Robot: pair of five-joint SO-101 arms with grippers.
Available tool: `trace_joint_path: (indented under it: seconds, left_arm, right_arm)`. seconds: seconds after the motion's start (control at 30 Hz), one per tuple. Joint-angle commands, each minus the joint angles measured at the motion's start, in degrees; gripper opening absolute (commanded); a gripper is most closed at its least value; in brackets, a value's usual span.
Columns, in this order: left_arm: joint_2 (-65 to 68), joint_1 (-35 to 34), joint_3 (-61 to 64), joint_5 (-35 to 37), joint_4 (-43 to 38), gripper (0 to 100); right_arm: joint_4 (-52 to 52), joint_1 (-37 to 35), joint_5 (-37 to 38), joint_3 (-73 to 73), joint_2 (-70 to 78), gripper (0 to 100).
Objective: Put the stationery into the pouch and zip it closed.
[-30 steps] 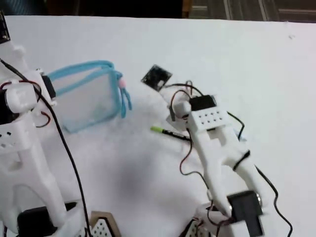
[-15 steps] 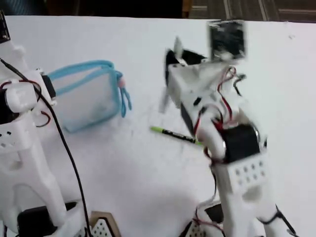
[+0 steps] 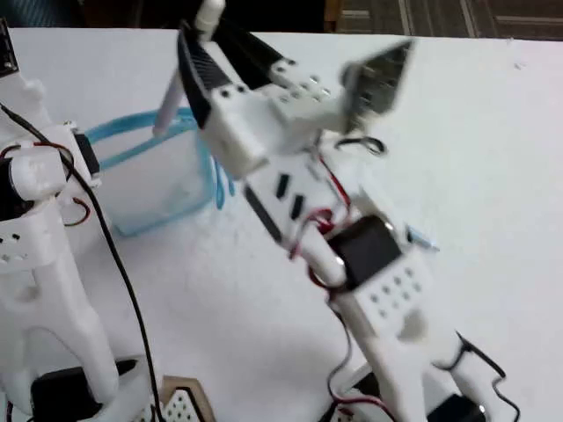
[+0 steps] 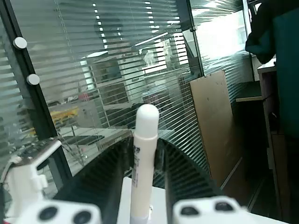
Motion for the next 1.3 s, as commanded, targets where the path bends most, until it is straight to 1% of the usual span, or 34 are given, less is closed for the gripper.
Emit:
trace_joint_path:
  seconds: [0.0, 0.2, 0.5, 0.6, 0.63, 0.67, 0.8, 0.83, 0.87, 1.07, 1.17, 1.23, 1.27]
  left_arm:
    - [2.2, 0.1, -0.1, -0.2, 0.0, 2]
    - [2.2, 0.1, -0.1, -0.2, 0.1, 2]
    - [2.2, -0.1, -0.1, -0.2, 0.0, 2]
    - [2.2, -0.1, -0.1, -0.2, 0.0, 2]
    - [2.2, -0.1, -0.1, -0.2, 0.0, 2]
    - [2.2, -0.1, -0.1, -0.2, 0.0, 2]
    - [2.2, 0.0, -0.1, -0.2, -0.2, 2]
    - [2.2, 0.0, -0.1, -0.2, -0.2, 2]
    - [2.2, 0.0, -0.1, -0.2, -0.2, 2]
    - [2.2, 0.0, -0.1, -0.2, -0.2, 2]
    - [2.2, 0.0, -0.1, -0.2, -0.2, 2]
    - [2.2, 0.0, -0.1, -0.2, -0.2, 2]
    - [2.2, 0.0, -0.1, -0.2, -0.2, 2]
  right_arm:
    - [-3.1, -2.4, 3.9, -2.3, 2.9, 1.7]
    - [-3.8, -4.4, 10.7, -3.9, 7.5, 1.7]
    - [-3.6, -4.4, 11.4, -3.8, 16.8, 1.7]
    - [2.0, -4.4, 11.6, -4.0, 17.5, 2.0]
    - [5.1, -4.6, 12.2, -4.0, 17.2, 3.9]
    - [7.8, -5.1, 12.7, -4.0, 16.9, 8.2]
    - [15.1, -6.5, 13.6, -4.1, 15.3, 34.5]
    - [16.0, -6.9, 14.2, -4.1, 14.5, 38.4]
    - [16.3, -7.2, 14.4, -4.1, 13.5, 39.4]
    - [16.0, -6.6, 14.6, -4.2, 7.3, 30.5]
    - [16.7, -2.5, 14.7, -4.0, 4.0, 28.9]
    - [19.2, 2.7, 14.9, -4.0, 2.9, 28.8]
    - [21.7, 5.2, 16.4, -3.9, 2.9, 28.8]
